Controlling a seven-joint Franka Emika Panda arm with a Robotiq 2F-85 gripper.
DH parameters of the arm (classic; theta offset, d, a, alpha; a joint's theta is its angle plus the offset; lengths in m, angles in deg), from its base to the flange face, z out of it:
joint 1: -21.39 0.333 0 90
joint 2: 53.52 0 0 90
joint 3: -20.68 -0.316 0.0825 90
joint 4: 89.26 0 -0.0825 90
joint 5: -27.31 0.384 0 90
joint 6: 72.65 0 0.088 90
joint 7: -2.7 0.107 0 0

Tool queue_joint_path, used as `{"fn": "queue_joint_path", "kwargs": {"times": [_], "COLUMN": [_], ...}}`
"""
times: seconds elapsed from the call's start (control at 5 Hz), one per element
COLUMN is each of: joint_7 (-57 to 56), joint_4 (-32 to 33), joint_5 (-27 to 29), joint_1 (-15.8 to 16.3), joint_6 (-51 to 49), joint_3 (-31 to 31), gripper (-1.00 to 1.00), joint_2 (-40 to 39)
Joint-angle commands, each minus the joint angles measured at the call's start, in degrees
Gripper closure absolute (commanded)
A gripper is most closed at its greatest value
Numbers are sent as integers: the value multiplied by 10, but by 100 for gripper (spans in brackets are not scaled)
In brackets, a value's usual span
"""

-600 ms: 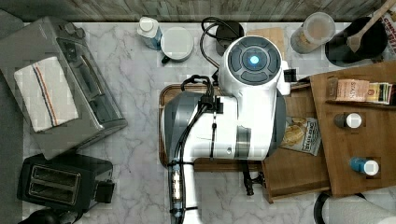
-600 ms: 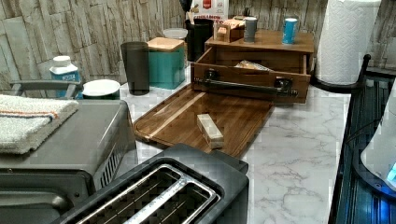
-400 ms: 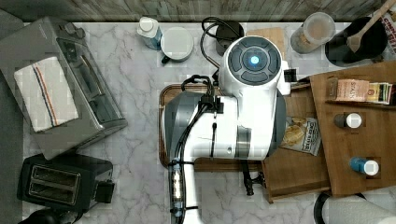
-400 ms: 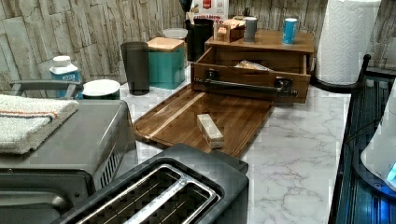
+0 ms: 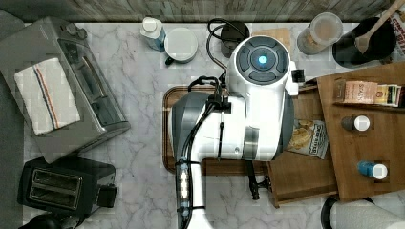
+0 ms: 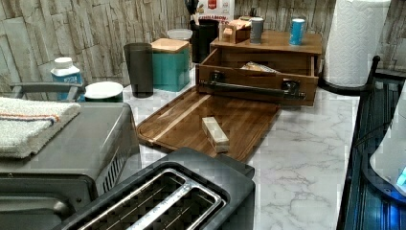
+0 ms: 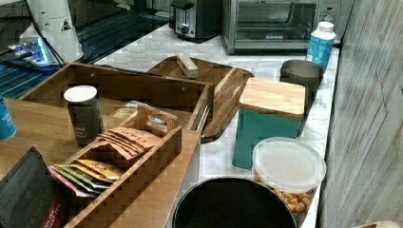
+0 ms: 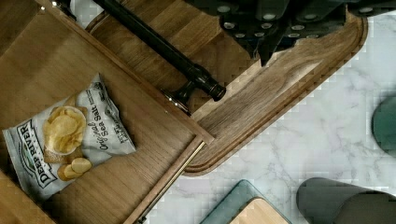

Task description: Close the drawer.

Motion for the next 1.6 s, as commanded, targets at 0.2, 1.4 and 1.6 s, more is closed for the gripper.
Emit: {"fn": "queue_joint_path", "kwargs": {"times": [0.2, 1.4, 1.6], "joint_7": [-118, -219, -259], "joint_4": [350, 445, 454], "joint_5": [60, -30, -38], "joint_1": [60, 70, 71], "joint_6": [288, 374, 385], "joint_3": [-65, -82, -74], "gripper": [100, 100, 100], "joint_2": [101, 137, 110]}}
